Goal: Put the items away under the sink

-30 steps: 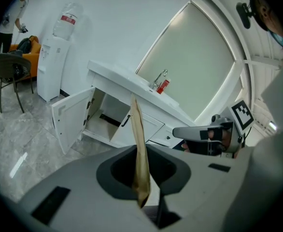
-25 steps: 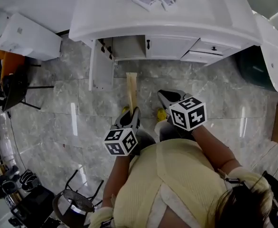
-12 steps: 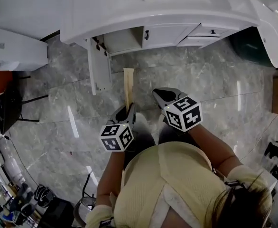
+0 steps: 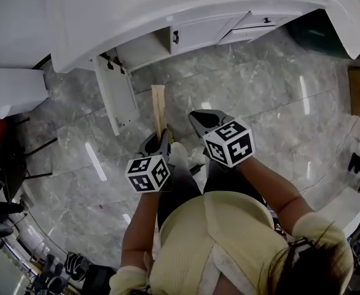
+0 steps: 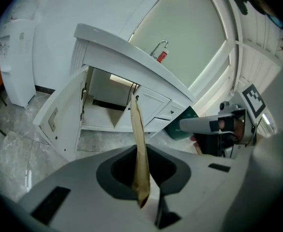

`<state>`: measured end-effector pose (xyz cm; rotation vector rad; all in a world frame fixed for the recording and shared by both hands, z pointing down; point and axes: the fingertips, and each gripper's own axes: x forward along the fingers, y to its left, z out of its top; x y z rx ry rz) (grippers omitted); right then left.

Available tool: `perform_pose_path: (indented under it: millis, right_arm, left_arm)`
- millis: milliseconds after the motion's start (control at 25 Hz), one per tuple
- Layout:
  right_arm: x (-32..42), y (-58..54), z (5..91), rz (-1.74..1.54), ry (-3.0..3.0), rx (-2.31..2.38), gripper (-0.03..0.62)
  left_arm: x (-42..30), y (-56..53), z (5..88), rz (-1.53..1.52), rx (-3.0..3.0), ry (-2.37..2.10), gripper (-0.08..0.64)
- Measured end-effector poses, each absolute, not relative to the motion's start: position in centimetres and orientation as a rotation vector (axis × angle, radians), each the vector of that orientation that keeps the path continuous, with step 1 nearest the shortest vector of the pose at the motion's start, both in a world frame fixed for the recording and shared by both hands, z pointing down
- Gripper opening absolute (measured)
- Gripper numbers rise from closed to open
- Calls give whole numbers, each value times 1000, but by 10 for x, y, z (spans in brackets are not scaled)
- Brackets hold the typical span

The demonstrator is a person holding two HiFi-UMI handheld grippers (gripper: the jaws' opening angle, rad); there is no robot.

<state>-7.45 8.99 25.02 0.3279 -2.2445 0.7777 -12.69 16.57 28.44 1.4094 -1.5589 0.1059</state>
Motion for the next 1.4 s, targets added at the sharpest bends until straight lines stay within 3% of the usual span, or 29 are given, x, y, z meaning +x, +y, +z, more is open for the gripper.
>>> perform_pose_path:
  millis: [760,1400]
  right_arm:
    - [-68,57,346,801,-2221,263,25]
    - [-64,41,401,808,-2211,317,25]
  left_arm:
    - [-114,141,388,174,1307,-1649,72]
    - [-122,122,428,131,1292,-1653,72]
